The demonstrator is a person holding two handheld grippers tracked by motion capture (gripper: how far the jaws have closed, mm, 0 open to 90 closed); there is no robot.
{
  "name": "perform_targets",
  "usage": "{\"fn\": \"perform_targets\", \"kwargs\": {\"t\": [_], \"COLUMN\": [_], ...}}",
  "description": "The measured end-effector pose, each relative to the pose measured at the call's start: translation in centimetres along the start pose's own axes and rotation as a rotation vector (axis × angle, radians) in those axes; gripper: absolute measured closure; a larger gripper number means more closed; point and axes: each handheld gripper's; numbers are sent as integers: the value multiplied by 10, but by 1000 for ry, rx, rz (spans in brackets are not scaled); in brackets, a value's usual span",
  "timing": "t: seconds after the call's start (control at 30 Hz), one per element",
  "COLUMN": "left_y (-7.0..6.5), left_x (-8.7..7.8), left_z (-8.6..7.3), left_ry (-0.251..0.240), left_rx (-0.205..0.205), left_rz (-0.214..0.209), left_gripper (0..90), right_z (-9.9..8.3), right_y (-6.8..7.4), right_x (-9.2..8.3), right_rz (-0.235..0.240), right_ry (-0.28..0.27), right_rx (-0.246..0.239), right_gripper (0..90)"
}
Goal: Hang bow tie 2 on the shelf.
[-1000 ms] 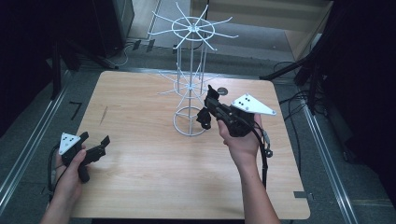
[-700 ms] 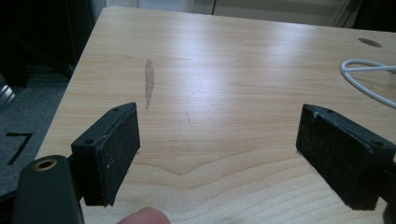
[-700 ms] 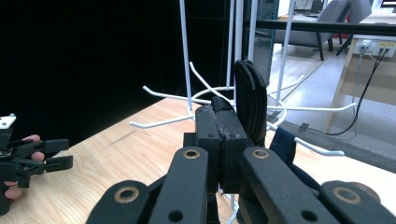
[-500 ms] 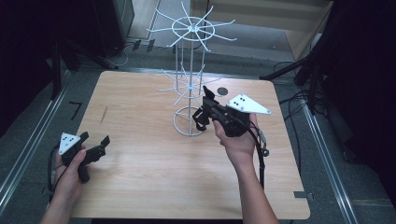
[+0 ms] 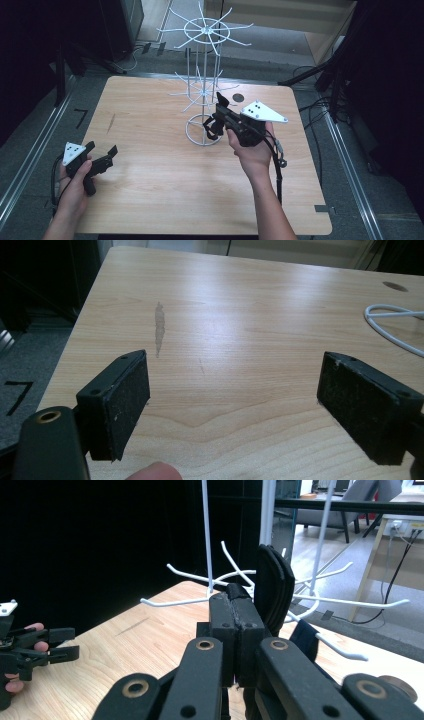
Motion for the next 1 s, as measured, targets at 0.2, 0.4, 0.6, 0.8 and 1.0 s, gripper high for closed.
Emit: {"fn": "perform_targets", "kwargs": {"t": [0.2,0.4,0.6,0.8,1.0], "left_y": [0,-1,-2,-1,-1], "left_x": [0,0,0,0,0], "left_z": [0,0,0,0,0], "left_ry": [1,2,7,6,6], "left_rx": [7,9,11,8,9], "left_rz": [2,4,1,-1,-1], "left_gripper": [141,141,141,141,141], "right_z": [1,3,8,16,23], "right_y": [-6,-11,-11,-9,-12], "right_x": [-12,-28,-35,-37,-34], "right_rz": [-9,-18,-13,-10,-19], "right_ry": [-15,-28,-42,-58,-66], "right_rx": [6,3,2,-3,-7], "right_gripper": [900,900,900,900,900]}}
Point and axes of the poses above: each handheld gripper's, and its own axes: x roughly forward along the jaws, z roughly out of its top, y roughly to its left, and after that the axes turned 14 degrees about -z, right-handed
